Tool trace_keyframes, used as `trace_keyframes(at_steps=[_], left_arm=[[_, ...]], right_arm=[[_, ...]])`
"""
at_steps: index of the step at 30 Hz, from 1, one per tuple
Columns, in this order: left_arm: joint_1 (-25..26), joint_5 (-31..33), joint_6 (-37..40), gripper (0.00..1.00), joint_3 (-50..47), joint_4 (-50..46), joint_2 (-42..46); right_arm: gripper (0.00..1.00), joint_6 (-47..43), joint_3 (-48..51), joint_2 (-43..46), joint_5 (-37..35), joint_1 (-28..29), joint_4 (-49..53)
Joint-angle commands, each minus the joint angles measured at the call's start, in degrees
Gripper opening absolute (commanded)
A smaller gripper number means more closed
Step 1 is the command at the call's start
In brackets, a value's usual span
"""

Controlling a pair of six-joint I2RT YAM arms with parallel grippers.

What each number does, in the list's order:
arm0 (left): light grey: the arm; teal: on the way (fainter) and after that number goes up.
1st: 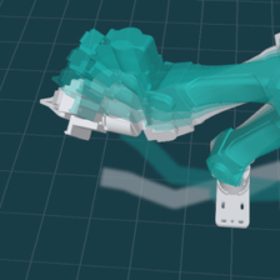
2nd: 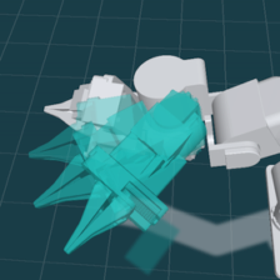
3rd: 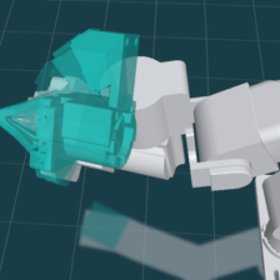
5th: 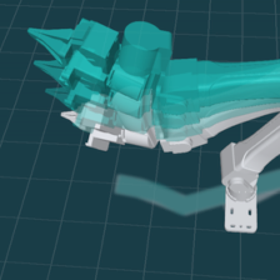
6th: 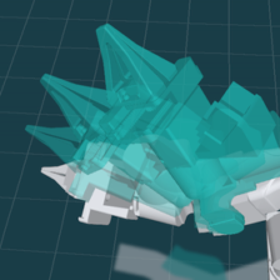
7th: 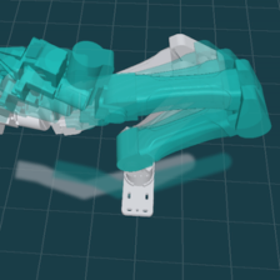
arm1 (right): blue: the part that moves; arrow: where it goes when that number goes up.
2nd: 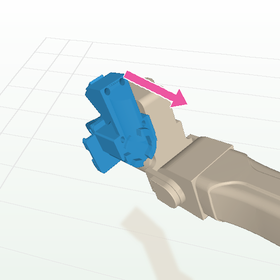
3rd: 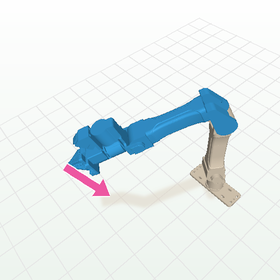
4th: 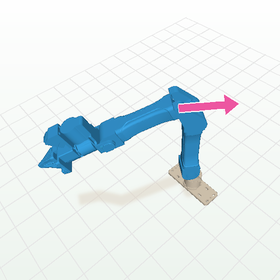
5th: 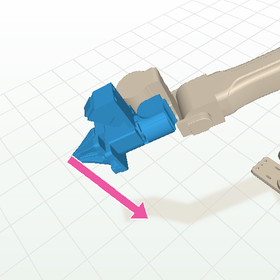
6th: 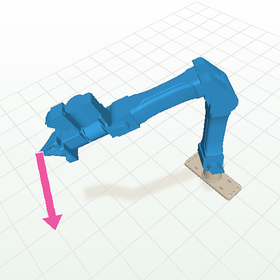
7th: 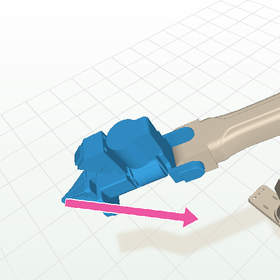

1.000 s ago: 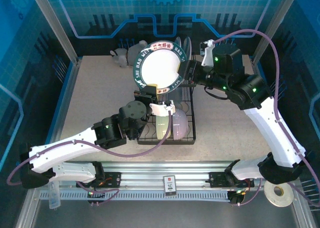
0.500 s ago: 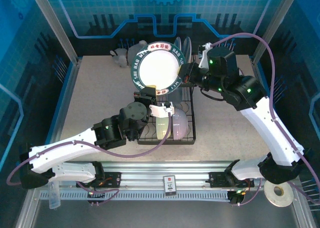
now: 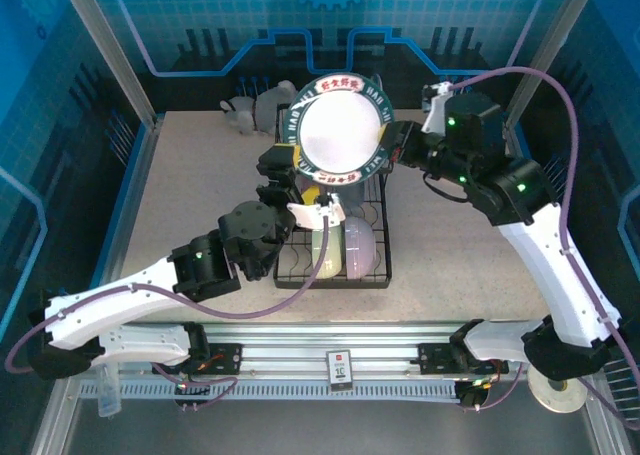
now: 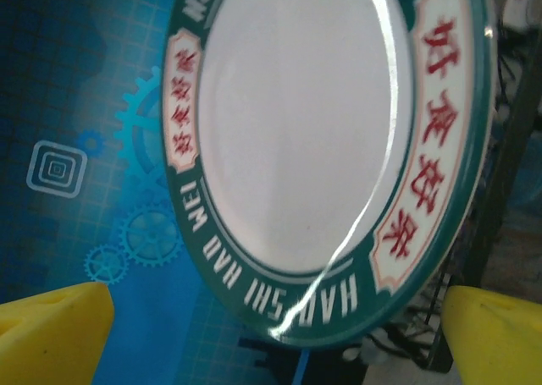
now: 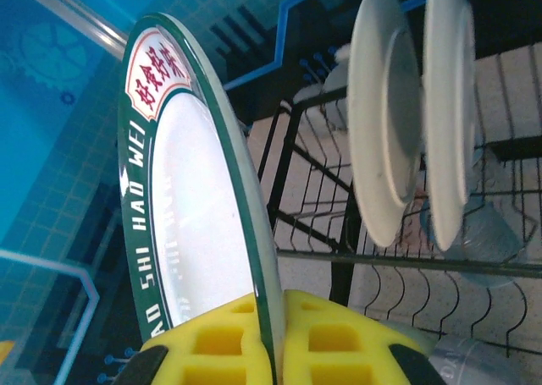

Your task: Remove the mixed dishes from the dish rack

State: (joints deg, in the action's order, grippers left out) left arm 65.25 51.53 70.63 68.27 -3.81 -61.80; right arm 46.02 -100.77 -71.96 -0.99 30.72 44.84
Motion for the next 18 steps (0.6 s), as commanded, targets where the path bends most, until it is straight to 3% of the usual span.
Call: trace_keyframes(at_steps=[1, 5, 8, 12, 18], left_arm=[[0.8, -6.3, -15.3, 0.99, 7.3, -4.5, 4.3], [0.5, -15.9, -35.7, 0.99, 9.2, -4.4, 10.0], [0.3, -17.6, -44.3, 0.99, 7.5, -0.6, 13.0], [-1.6, -17.8, -54.6, 0.99, 10.6, -6.6, 12.9], [-8.4, -26.0, -70.8, 0.99, 17.7, -20.6, 10.6]], right_arm=[[0.0, -0.1, 0.9, 3.5, 3.0, -3.7, -5.9], [0.0, 1.5, 2.8, 6.0, 5.9, -10.4, -8.0], [0.0, 3.2, 5.1, 7.9, 7.4, -16.3, -10.4], [0.0, 8.9, 9.3, 9.2, 11.5, -26.6, -16.3], [0.0, 15.5, 14.7, 8.2, 12.6, -35.6, -23.7]])
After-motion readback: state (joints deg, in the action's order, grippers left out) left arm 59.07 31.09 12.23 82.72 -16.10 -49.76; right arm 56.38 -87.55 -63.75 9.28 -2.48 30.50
